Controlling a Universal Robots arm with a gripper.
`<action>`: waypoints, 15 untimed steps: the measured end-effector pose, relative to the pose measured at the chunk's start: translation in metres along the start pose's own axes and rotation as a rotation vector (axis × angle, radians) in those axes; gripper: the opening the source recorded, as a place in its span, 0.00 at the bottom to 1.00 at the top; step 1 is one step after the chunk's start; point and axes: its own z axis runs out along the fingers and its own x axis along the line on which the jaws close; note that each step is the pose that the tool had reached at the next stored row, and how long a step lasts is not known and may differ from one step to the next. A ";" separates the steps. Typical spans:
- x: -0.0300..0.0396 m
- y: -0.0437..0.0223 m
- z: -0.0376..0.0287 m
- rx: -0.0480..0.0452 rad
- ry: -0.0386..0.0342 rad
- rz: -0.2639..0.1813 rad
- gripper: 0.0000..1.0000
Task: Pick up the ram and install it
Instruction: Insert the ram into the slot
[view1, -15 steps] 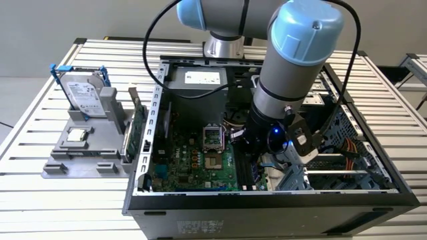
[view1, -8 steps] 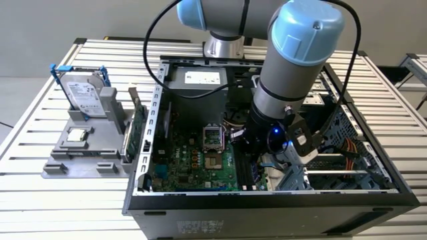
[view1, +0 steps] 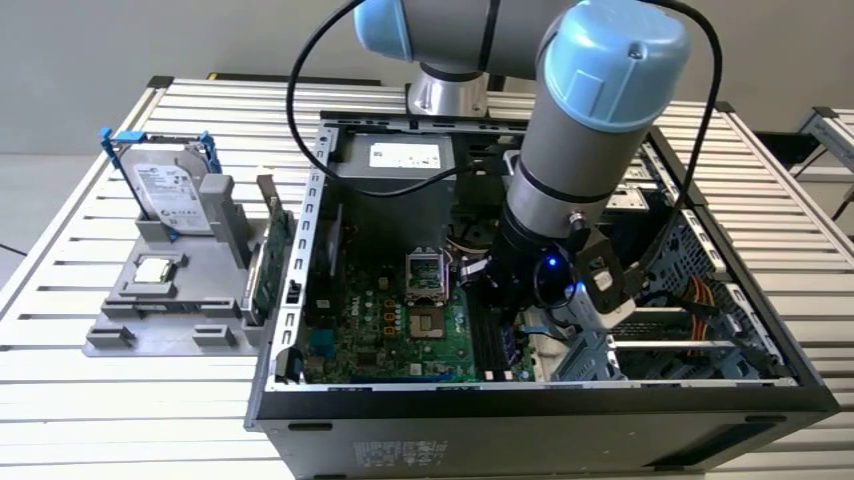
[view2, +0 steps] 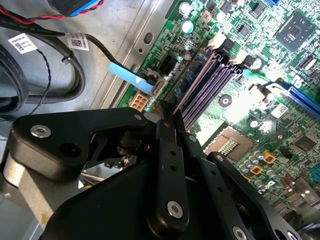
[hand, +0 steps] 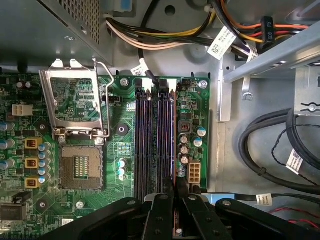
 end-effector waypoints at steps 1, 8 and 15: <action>0.0000 -0.0001 -0.0001 -0.0001 0.0007 0.000 0.00; -0.0001 -0.0008 -0.0025 0.0000 0.0091 0.000 0.00; -0.0013 -0.0009 -0.0026 0.0000 0.0121 0.016 0.00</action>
